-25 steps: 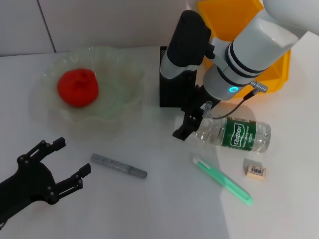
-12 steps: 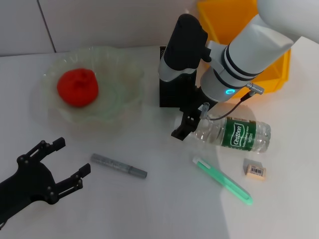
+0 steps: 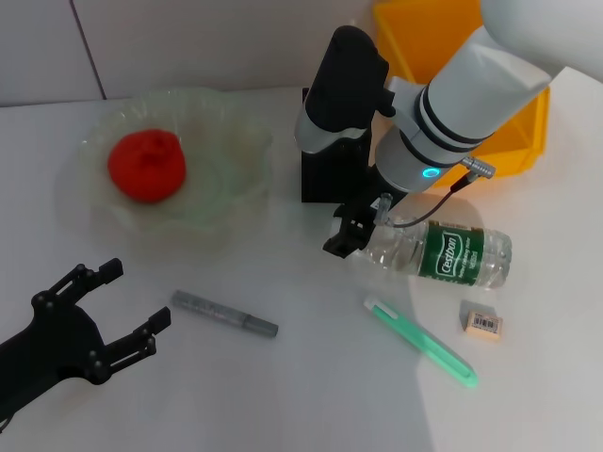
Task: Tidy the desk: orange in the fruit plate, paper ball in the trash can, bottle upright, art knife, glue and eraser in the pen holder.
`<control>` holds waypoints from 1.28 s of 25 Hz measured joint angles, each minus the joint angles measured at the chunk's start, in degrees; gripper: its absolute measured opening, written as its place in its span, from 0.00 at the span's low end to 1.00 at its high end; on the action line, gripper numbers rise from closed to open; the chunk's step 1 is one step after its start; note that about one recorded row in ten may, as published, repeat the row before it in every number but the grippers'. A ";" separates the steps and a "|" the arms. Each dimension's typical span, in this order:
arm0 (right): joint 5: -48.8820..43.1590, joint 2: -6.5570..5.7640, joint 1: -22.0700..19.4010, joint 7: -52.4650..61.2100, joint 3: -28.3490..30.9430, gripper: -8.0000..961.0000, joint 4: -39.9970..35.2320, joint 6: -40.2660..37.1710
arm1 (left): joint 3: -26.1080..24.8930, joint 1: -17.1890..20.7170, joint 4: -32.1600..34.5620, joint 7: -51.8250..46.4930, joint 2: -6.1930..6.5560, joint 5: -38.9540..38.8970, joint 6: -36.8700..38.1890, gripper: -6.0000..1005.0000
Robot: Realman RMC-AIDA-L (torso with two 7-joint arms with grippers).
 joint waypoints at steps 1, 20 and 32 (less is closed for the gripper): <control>0.00 0.00 0.16 -0.01 -0.02 0.55 0.36 0.02 | 0.01 -0.01 0.00 -0.01 0.00 0.00 -0.03 0.87; -0.01 0.04 -0.49 -0.33 -3.95 0.45 -3.16 -1.46 | 0.02 0.05 0.00 0.02 0.00 0.00 -0.05 0.87; 1.46 -0.40 -5.56 -0.08 -0.03 0.46 -19.85 -9.48 | -0.34 0.24 0.00 0.42 0.00 -0.07 -0.06 0.87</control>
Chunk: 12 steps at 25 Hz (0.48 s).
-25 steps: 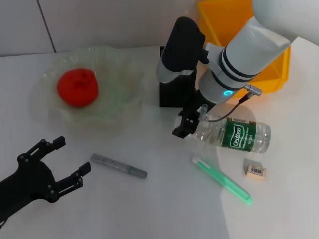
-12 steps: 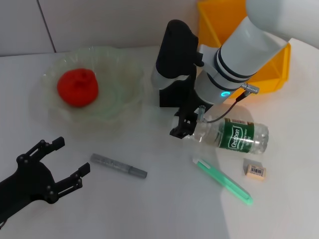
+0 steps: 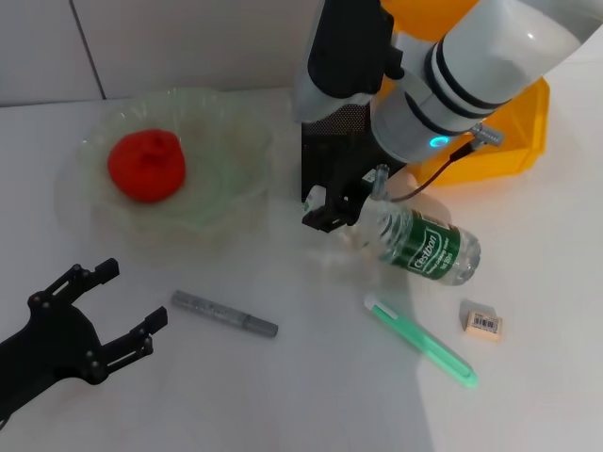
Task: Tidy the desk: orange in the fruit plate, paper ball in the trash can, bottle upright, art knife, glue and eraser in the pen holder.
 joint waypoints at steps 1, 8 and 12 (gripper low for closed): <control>0.02 0.00 -0.37 -0.01 0.41 0.46 -1.35 -0.44 | 0.00 0.00 0.00 0.00 0.00 0.00 0.00 0.87; 1.38 -0.04 -2.23 0.04 1.87 0.46 -8.80 -2.40 | -0.05 -0.52 0.00 0.09 0.06 0.00 -0.11 0.87; 2.10 -0.04 -2.42 1.32 3.53 0.47 -11.42 -4.16 | -0.06 -0.59 0.00 0.09 0.11 -0.09 -0.01 0.87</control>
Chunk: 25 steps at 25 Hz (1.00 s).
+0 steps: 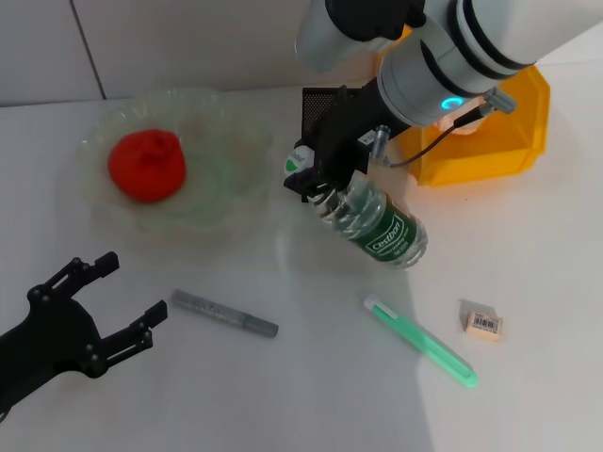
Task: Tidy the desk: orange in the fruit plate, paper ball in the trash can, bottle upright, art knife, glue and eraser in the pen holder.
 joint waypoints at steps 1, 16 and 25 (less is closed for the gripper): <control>0.00 0.00 0.00 0.00 0.00 0.47 0.00 0.00 | -0.09 -0.01 0.00 0.00 0.03 -0.16 0.07 0.87; 3.97 -0.08 -0.38 0.13 2.29 0.48 -4.37 -2.20 | -0.24 -0.27 0.52 -0.40 0.06 -0.30 0.32 0.87; 6.10 -0.07 0.99 -0.25 1.60 0.49 -4.66 -1.68 | -0.24 -0.55 0.53 -0.46 0.00 -0.33 0.36 0.87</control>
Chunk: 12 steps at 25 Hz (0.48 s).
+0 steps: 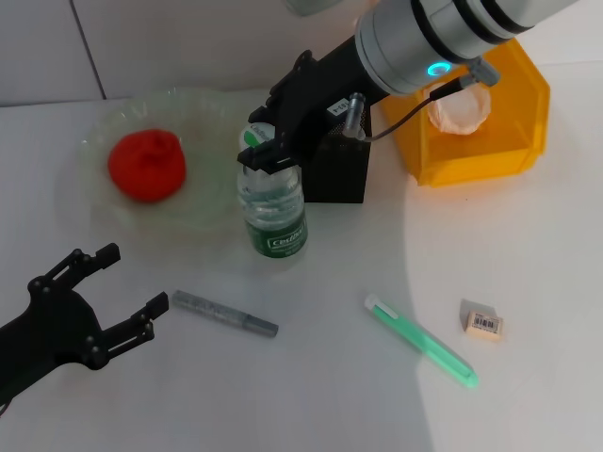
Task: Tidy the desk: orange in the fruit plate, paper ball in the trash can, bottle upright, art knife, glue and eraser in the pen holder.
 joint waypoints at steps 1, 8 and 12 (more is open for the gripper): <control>0.15 0.05 0.31 -0.03 -0.15 0.49 0.29 0.05 | 0.00 0.00 0.00 0.00 0.00 -0.01 0.00 0.87; 2.46 0.13 1.28 -0.70 -1.49 0.50 1.69 1.14 | 0.00 0.14 -0.03 0.13 -0.11 -0.04 0.00 0.87; 3.55 0.15 1.31 -0.79 -2.57 0.51 1.83 1.99 | 0.00 0.62 0.00 0.15 -0.12 -0.06 0.06 0.87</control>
